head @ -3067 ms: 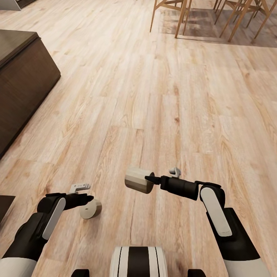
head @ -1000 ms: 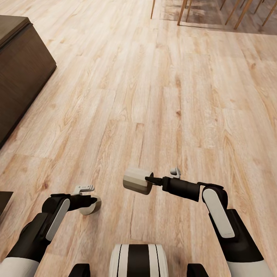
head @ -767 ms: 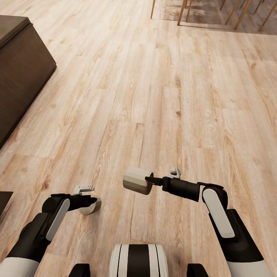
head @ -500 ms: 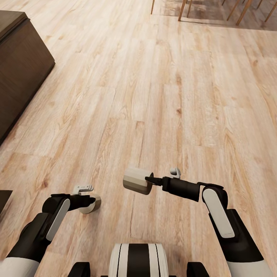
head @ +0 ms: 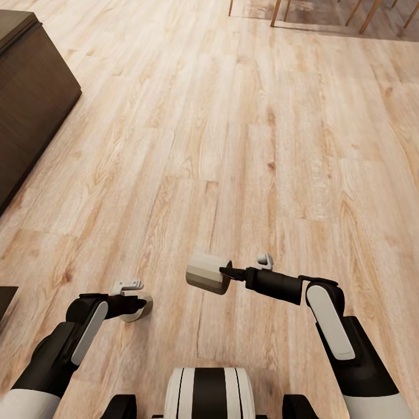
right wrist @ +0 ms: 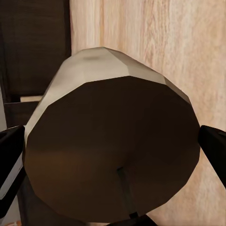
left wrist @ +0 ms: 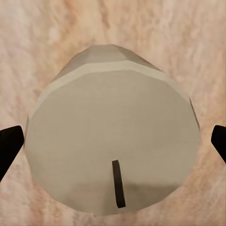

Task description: Place each of the two pumpkins and all three candles from the living room inside a cabinet in the living room (use any cabinet), then make sure every cabinet is closed, and position the cauldron so it is next to a table in the living room.

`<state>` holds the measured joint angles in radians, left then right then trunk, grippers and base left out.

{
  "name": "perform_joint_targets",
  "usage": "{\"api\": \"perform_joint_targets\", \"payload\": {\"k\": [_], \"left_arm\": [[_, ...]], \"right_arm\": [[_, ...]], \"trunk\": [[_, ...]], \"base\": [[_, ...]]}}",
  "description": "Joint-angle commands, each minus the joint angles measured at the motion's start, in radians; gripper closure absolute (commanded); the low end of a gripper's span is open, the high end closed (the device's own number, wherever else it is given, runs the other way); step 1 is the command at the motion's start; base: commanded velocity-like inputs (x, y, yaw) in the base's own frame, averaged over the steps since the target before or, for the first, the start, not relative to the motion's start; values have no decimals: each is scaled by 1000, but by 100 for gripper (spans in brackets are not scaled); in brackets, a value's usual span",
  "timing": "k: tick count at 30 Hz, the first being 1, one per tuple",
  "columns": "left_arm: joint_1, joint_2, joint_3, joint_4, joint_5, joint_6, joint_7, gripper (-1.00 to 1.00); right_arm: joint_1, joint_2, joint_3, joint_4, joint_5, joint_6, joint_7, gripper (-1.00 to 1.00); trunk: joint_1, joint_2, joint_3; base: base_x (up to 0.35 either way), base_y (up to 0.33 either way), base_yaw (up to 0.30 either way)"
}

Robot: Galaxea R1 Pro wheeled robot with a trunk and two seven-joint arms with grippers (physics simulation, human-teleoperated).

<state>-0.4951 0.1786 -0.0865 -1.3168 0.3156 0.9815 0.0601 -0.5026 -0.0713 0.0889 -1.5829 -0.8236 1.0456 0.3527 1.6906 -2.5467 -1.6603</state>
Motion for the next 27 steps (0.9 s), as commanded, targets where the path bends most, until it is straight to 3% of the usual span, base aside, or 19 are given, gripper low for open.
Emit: {"api": "perform_joint_targets", "payload": {"k": [1,6,7,27], "left_arm": [[0,1,-2,-1,7,3,6,-100],[0,1,-2,-1,8,3,6,-100],[0,1,-2,-1,8,3,6,100],[0,1,-1,-2,13,5,1,100]], "right_arm": [[-1,-1,0,0,11,2,11,100],[-1,-1,0,0,11,2,10,100],[-1,0,0,0,11,2,10,100],[-1,0,1,0,11,2,10,100]], "trunk": [[0,0,-1],[0,0,-1],[0,0,-1],[0,0,-1]], "base": [[0,0,0],[0,0,0],[0,0,0],[0,0,0]]}}
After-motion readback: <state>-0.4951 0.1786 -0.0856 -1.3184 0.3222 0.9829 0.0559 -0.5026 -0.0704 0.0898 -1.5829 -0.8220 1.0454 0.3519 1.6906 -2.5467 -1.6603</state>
